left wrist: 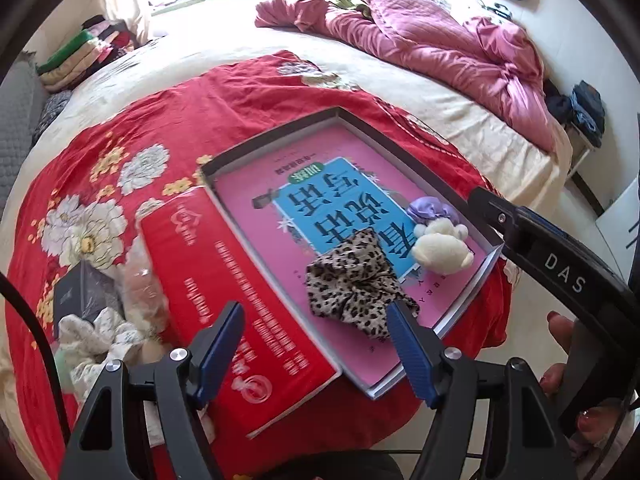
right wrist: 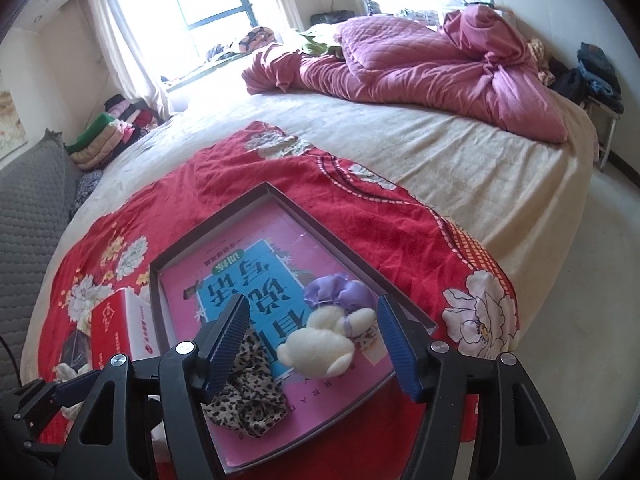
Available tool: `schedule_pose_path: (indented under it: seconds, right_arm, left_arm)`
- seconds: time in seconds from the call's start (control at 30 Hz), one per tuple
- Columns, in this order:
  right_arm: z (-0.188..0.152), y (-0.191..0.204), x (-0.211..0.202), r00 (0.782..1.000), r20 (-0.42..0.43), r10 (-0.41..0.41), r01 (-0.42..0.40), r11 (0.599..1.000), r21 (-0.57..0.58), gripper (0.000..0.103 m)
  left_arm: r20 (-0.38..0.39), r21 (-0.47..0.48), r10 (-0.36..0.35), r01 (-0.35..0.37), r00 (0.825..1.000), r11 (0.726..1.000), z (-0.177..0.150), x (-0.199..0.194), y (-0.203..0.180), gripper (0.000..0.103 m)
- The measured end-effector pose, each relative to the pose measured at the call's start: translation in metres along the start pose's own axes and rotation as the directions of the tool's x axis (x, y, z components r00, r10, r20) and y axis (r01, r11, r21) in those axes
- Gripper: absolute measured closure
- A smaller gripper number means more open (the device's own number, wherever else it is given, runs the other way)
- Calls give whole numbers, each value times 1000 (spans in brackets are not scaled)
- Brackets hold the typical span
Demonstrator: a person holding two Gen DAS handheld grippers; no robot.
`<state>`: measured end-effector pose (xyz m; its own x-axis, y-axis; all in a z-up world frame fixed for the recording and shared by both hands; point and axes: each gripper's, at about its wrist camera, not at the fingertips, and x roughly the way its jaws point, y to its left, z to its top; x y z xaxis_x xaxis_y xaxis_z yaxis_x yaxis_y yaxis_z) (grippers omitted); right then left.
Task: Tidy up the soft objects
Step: 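Open both grippers to drop the leopard cloth and bunny into the tray, then move both grippers back toward the remaining pile of soft items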
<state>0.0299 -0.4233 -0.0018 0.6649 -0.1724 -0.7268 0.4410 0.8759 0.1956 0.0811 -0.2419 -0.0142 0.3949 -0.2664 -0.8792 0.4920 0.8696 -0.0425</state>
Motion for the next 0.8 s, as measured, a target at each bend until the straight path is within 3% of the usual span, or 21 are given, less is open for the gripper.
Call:
schedule_pose_path:
  seconds: [0.3, 0.8]
  right_arm:
    - [2, 22, -19, 1000, 21, 4, -3, 999, -43, 32]
    - [-2, 78, -52, 997, 65, 43, -32, 988, -152, 31]
  left_arm:
    - [17, -26, 43, -42, 999, 999, -11, -25, 19, 30]
    - [94, -135, 66, -53, 993, 989, -25, -80, 73, 30]
